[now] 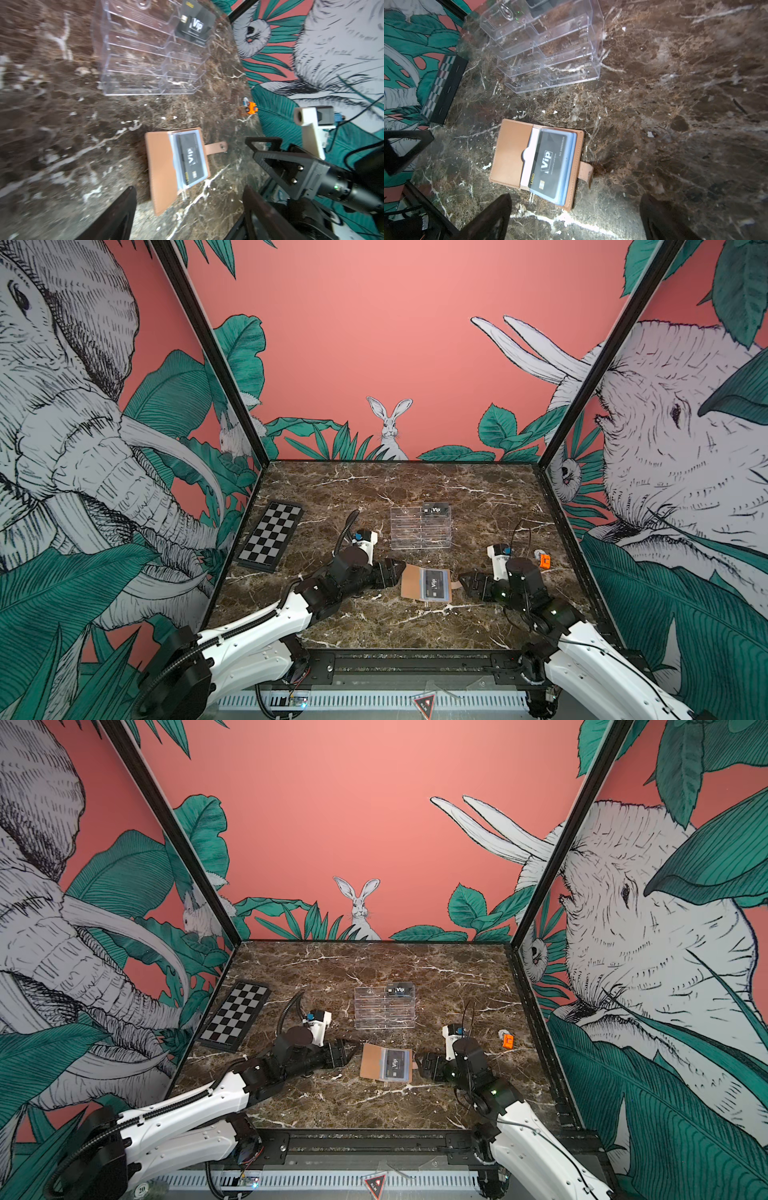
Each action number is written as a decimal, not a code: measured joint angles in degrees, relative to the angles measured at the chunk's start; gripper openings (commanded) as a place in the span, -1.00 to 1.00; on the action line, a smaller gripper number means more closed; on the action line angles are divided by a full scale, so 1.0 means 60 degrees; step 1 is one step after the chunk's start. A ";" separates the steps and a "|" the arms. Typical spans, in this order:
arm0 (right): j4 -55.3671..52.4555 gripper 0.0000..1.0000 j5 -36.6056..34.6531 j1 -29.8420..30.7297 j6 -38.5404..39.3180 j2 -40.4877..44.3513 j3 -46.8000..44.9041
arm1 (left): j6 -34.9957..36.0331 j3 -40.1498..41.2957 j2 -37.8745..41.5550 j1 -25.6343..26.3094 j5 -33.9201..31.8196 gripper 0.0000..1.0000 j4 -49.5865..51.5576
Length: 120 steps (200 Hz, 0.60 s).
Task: Take the credit cards out of the card holder
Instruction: Flip the card slot at the card holder, then take out the credit card from the card slot.
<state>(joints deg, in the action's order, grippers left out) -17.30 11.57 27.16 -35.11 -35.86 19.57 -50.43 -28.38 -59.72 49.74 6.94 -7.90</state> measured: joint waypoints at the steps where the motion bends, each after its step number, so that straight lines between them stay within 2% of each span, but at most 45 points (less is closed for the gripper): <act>1: 0.0000 0.89 0.0004 -0.0004 0.0004 0.0007 0.0000 | 0.0000 0.0000 -0.0025 0.0004 0.0036 0.54 -0.0033; 32: -0.0015 0.80 0.0266 -0.0084 0.0029 -0.0087 0.0000 | -0.0321 -0.0015 -0.1166 0.0047 0.0969 0.42 -0.1013; 63: 0.0164 0.59 0.0619 -0.0102 -0.0091 -0.0452 0.0000 | -0.0623 -0.0193 -0.1872 0.0131 0.1698 0.26 -0.1628; 89: 0.0528 0.52 0.0856 -0.0106 -0.0248 -0.0845 0.0000 | -0.0856 -0.0430 -0.2397 0.0222 0.2127 0.22 -0.2218; 120: 0.1016 0.28 0.1082 -0.0131 -0.0510 -0.1384 -0.0004 | -0.1107 -0.0448 -0.3034 0.0270 0.2459 0.22 -0.2918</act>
<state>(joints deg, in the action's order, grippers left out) -11.20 18.06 26.37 -38.17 -44.16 19.55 -57.08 -31.07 -77.93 51.35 21.69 -25.41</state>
